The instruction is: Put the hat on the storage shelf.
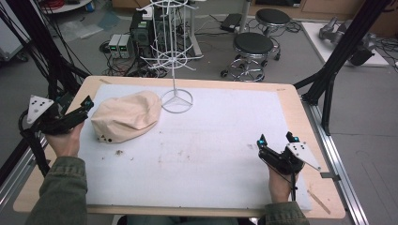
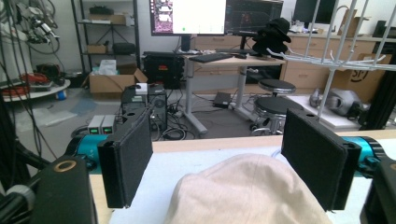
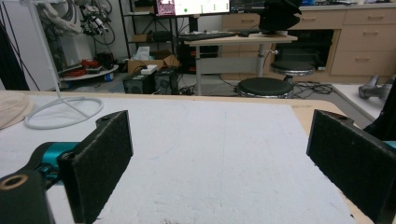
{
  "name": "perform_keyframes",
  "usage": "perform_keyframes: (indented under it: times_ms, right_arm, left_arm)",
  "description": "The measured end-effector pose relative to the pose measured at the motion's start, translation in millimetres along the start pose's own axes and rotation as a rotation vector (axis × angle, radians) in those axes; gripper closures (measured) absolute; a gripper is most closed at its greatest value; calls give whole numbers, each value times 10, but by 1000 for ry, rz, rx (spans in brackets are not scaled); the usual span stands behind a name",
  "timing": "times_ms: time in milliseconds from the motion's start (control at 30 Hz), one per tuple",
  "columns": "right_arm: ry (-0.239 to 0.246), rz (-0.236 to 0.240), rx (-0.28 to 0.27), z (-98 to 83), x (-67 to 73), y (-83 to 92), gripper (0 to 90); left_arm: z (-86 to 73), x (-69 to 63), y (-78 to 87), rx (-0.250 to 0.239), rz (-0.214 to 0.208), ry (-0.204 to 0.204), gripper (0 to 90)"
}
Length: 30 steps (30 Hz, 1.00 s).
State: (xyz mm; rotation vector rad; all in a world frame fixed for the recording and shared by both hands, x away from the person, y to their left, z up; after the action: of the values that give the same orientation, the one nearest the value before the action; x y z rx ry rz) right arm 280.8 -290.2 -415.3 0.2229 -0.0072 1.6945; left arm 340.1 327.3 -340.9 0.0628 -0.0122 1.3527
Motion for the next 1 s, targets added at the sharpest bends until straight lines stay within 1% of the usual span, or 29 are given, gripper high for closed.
perform_keyframes:
  times_ms: [67, 133, 300, 400, 500, 633, 733, 800, 900, 967, 1000]
  right_arm:
    - [-4, 1, 1, 1, 0, 4, 61]
    - [-3, -1, 2, 0, 2, 6, 61]
    - [-4, 0, 5, -1, -3, 1, 61]
    - [-8, 3, 11, -3, -8, -2, 61]
    - [-13, 8, 16, -5, -6, -1, 61]
    - [-13, 15, 20, -7, -4, -1, 61]
    - [-16, 19, 25, -11, -1, -6, 61]
    - [-16, 20, 25, -12, 1, -9, 61]
    - [-14, 20, 27, -13, 0, -11, 61]
    - [-15, 18, 28, -13, 0, -11, 61]
    - [-14, 19, 28, -13, 0, -11, 60]
  left_arm:
    - [1, -9, -69, 7, -9, -3, 253]
    - [5, -22, -141, 21, -11, -24, 254]
    - [37, -38, -330, 48, -43, -35, 254]
    - [74, -45, -424, 55, -62, -35, 254]
    - [121, -71, -519, 71, -69, -53, 254]
    - [196, -108, -645, 80, -96, -55, 258]
    - [247, -106, -745, 92, -110, -62, 259]
    - [270, -98, -818, 110, -123, -67, 257]
    - [282, -80, -959, 152, -160, -55, 242]
    - [279, -90, -1060, 185, -178, -74, 233]
    - [274, -97, -1108, 190, -182, -87, 232]
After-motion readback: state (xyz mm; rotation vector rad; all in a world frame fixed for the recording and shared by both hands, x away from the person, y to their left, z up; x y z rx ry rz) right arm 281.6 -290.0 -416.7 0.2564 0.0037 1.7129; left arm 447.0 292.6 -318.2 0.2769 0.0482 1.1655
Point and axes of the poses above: each handheld gripper's, and its own axes: y roughly backward along the jaws, z roughly out of its top, x roughly to its left, the point moved 1 cm from there along -y, roughly forward along the jaws, and after that the axes turned 6 degrees about -y, right-handed, at the moved point
